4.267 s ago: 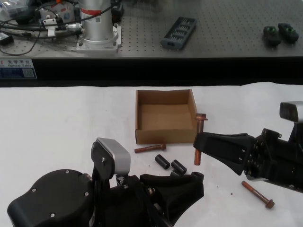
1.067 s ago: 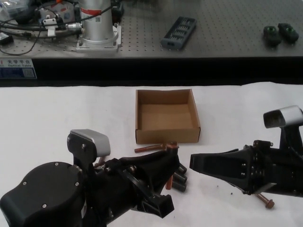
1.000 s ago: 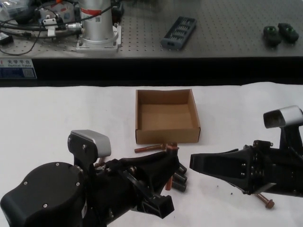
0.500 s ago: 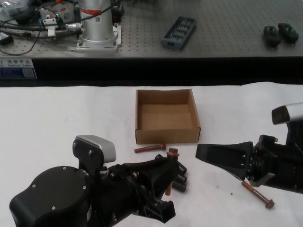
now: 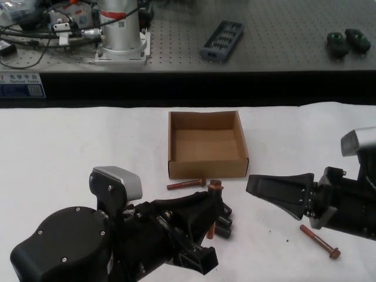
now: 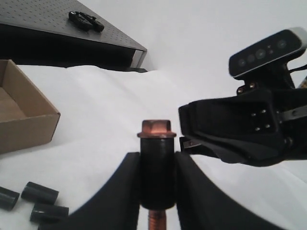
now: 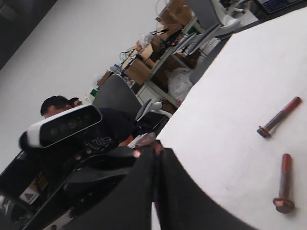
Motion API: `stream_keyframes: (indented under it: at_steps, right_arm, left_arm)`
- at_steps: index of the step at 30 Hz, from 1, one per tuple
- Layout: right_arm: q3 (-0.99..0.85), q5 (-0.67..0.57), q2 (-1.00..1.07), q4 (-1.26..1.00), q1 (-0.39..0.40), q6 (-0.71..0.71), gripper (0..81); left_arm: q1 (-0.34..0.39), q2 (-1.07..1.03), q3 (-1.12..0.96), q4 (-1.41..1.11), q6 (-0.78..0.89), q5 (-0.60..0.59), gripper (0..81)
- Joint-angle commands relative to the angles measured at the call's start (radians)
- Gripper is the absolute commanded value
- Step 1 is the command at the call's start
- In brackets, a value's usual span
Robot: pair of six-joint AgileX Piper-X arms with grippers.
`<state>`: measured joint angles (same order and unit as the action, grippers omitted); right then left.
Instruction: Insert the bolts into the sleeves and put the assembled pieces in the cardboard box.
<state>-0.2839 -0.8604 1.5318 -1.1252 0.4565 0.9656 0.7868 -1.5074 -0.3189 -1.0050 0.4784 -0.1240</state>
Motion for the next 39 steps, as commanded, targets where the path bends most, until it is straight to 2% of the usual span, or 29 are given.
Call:
stream_keyframes:
  at_steps: [1,6,11,16,22,27,31,39]
  right_arm:
    - [-0.004,0.026,-0.015,0.069,-0.012,-0.002,4.3]
    - [-0.004,-0.048,-0.015,0.000,-0.012,0.001,4.3]
    - [-0.004,-0.048,-0.015,0.016,-0.012,0.003,4.3]
    - [-0.004,-0.058,-0.015,0.020,-0.012,0.006,4.3]
    - [0.002,-0.146,-0.015,0.017,-0.012,0.015,4.3]
    - [0.010,-0.153,-0.015,-0.040,-0.012,0.030,4.3]
    - [0.051,-0.147,-0.015,-0.145,-0.012,0.078,4.3]
    - [0.138,-0.136,-0.015,-0.189,-0.012,0.096,4.3]
  left_arm:
    - [0.002,-0.001,-0.006,-0.028,0.009,0.013,8.6]
    - [-0.041,-0.004,-0.028,0.050,-0.038,-0.061,8.6]
    - [-0.066,-0.039,-0.094,0.141,-0.127,-0.096,8.6]
    - [-0.110,-0.163,-0.208,0.145,-0.141,-0.134,8.6]
    - [-0.189,-0.310,-0.379,0.220,-0.166,-0.216,8.6]
    - [-0.269,-0.377,-0.524,0.361,-0.287,-0.250,8.6]
    - [-0.336,-0.432,-0.653,0.466,-0.306,-0.319,8.6]
    - [-0.349,-0.505,-0.813,0.599,-0.408,-0.336,8.6]
